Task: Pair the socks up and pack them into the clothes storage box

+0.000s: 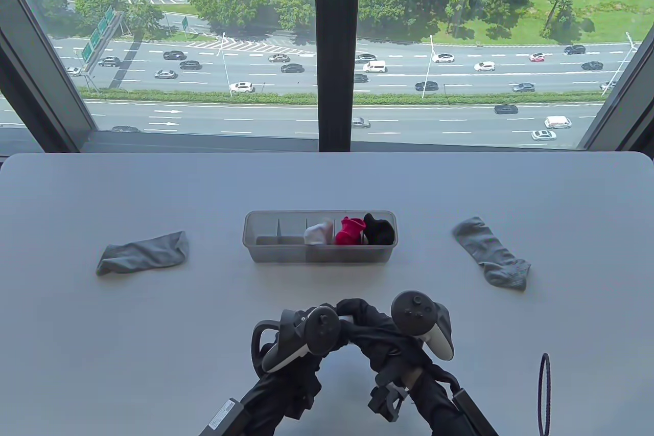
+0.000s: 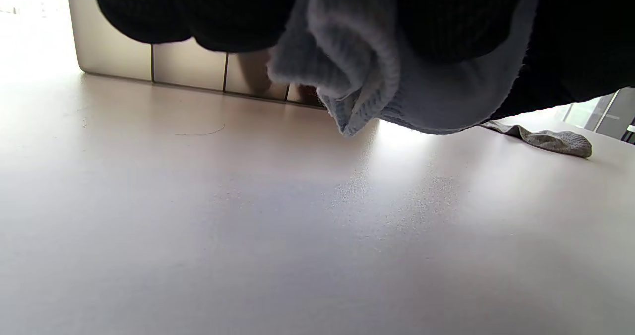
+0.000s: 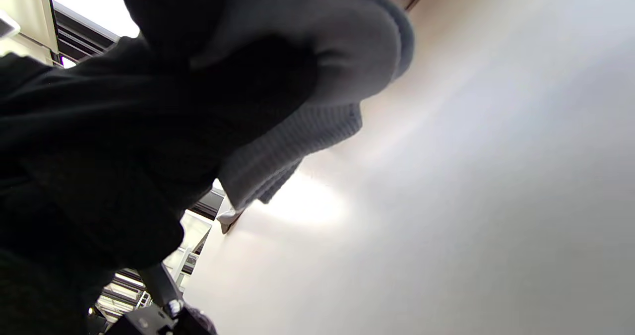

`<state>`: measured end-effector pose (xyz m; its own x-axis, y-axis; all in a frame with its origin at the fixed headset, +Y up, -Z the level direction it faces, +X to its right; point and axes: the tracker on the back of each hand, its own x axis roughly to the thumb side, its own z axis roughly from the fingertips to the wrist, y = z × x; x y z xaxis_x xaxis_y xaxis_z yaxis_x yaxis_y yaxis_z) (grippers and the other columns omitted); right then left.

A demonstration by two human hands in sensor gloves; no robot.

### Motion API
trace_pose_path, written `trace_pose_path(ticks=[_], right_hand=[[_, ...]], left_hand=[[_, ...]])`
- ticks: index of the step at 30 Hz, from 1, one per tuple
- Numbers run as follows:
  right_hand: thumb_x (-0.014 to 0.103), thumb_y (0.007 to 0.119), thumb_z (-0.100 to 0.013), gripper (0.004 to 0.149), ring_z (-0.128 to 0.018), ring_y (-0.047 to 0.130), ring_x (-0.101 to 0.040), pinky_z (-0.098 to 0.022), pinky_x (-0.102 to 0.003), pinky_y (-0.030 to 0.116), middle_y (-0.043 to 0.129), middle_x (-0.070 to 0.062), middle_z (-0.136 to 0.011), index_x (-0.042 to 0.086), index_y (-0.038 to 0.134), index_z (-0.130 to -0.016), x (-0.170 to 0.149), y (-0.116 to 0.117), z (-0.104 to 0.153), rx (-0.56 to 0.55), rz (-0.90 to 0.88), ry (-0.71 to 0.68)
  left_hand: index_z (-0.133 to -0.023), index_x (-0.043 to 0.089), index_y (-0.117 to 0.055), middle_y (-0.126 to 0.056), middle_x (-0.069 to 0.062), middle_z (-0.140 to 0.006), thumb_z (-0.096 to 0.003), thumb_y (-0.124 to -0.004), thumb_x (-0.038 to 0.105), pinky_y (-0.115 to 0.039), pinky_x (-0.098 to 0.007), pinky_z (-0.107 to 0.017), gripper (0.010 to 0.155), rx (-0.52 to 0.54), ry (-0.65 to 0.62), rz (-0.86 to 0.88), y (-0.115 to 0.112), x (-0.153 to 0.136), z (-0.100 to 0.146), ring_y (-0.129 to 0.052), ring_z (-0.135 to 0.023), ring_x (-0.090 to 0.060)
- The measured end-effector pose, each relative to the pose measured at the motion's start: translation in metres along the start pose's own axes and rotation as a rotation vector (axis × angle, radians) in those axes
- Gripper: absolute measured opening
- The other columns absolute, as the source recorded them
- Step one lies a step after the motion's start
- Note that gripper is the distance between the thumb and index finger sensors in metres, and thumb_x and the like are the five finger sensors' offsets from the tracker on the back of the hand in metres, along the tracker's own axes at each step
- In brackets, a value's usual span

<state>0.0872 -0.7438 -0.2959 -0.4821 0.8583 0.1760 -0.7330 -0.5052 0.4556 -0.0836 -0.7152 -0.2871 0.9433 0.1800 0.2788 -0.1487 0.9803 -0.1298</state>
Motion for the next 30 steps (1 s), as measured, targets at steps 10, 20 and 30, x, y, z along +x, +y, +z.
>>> trace_pose_path(ticks=[10, 20, 30], right_hand=[[0.046, 0.072, -0.056, 0.055, -0.087, 0.081, -0.029, -0.075, -0.067, 0.044, 0.085, -0.006, -0.084, 0.014, 0.06, -0.1, -0.006, -0.006, 0.001, -0.067, 0.091, 0.035], [0.044, 0.076, -0.053, 0.06, -0.097, 0.072, -0.038, -0.074, -0.068, 0.046, 0.069, -0.017, -0.108, 0.015, 0.061, -0.104, -0.008, -0.006, 0.001, -0.049, 0.058, 0.024], [0.046, 0.068, -0.057, 0.056, -0.075, 0.088, -0.02, -0.077, -0.06, 0.051, 0.086, -0.004, -0.082, 0.011, 0.058, -0.1, -0.008, -0.005, 0.0, -0.082, 0.026, 0.041]], left_hand=[[-0.103, 0.014, -0.05, -0.075, -0.013, -0.099, -0.0476, -0.077, 0.05, -0.064, -0.064, -0.07, 0.072, 0.001, -0.063, 0.006, -0.004, 0.003, 0.002, -0.083, -0.086, -0.039], [-0.093, 0.006, -0.062, -0.088, -0.011, -0.067, -0.0519, -0.07, 0.047, -0.075, -0.057, -0.059, 0.059, -0.1, -0.09, 0.034, -0.006, -0.001, -0.003, -0.092, -0.052, -0.028], [-0.105, 0.013, -0.036, -0.069, -0.011, -0.092, -0.0462, -0.076, 0.054, -0.06, -0.065, -0.072, 0.082, -0.069, -0.057, 0.054, 0.001, -0.005, 0.0, -0.078, -0.081, -0.033]])
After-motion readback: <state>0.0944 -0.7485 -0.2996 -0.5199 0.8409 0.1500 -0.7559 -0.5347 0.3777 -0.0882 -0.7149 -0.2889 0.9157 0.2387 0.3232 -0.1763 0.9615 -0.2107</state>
